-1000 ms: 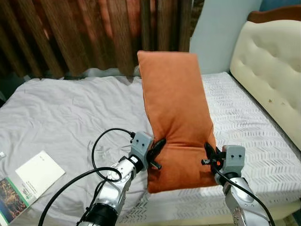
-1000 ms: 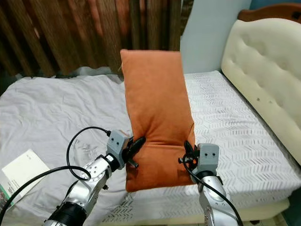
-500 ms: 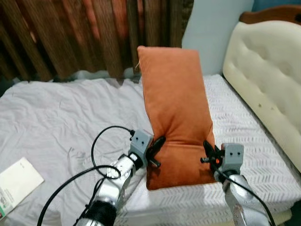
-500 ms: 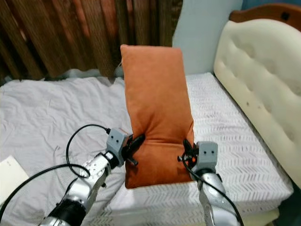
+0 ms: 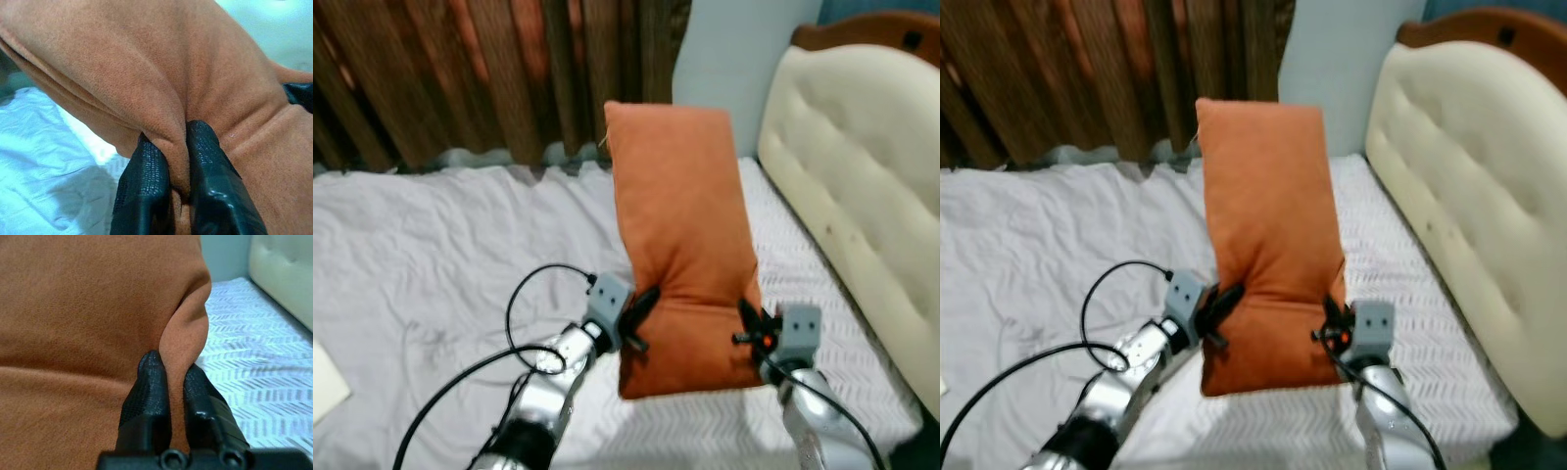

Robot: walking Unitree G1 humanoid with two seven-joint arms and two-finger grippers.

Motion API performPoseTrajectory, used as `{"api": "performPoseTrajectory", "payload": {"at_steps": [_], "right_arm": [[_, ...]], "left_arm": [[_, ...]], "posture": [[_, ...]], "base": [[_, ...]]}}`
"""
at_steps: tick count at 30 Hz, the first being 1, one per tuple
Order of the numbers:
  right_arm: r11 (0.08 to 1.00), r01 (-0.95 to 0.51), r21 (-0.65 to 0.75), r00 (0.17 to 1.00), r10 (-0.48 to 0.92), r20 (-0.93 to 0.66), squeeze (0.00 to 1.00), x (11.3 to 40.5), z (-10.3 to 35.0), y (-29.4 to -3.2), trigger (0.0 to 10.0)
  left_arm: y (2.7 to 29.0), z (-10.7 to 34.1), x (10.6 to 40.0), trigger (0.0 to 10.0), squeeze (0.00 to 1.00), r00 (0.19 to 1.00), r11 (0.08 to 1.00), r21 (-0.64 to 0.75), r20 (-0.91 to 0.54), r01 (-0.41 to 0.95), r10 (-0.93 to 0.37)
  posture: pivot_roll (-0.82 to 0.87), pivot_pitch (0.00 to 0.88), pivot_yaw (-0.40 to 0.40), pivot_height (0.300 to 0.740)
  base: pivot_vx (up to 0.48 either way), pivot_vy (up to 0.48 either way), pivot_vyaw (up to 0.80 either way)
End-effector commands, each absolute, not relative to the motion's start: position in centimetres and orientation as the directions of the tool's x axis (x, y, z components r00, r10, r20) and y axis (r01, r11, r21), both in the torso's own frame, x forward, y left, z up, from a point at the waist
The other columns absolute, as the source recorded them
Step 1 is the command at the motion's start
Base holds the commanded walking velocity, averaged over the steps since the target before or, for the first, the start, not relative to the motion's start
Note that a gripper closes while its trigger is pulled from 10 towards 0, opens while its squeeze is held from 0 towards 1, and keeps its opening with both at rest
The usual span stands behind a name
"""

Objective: Clean up the room

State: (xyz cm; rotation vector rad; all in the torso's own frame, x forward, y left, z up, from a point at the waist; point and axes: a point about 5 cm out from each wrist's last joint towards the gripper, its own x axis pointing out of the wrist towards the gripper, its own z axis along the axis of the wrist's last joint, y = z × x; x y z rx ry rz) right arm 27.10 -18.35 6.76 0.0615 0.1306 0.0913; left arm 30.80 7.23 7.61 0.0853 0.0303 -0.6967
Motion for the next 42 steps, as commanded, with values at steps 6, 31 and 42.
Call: {"api": "performPoseTrajectory", "payload": {"at_steps": [6, 31, 42], "right_arm": [[0.999, -0.009, 0.047, 0.994, 0.015, -0.112, 0.0, 27.0, 7.2, -20.1, 10.0], [0.999, -0.009, 0.038, 0.992, 0.013, -0.125, 0.0, 26.7, 7.0, -20.1, 10.0], [0.999, -0.017, 0.032, 0.989, 0.021, -0.145, 0.0, 26.2, 6.7, -20.0, 10.0]], "left_arm": [[8.2, 8.5, 31.2, 10.0, 0.0, 0.78, 0.774, 0.119, -0.013, 0.622, -0.626], [9.0, 8.2, 31.9, 10.0, 0.0, 0.791, 0.783, 0.12, -0.049, 0.611, -0.61], [8.9, 7.6, 31.8, 10.0, 0.0, 0.79, 0.78, 0.133, -0.073, 0.612, -0.608]], "posture": [[-0.17, 0.0, 0.035, 0.74], [-0.18, 0.0, 0.041, 0.74], [-0.18, 0.012, 0.044, 0.74]], "base": [[0.0, -0.416, 0.0], [0.263, -0.371, 0.0], [0.0, 0.0, 0.0]]}}
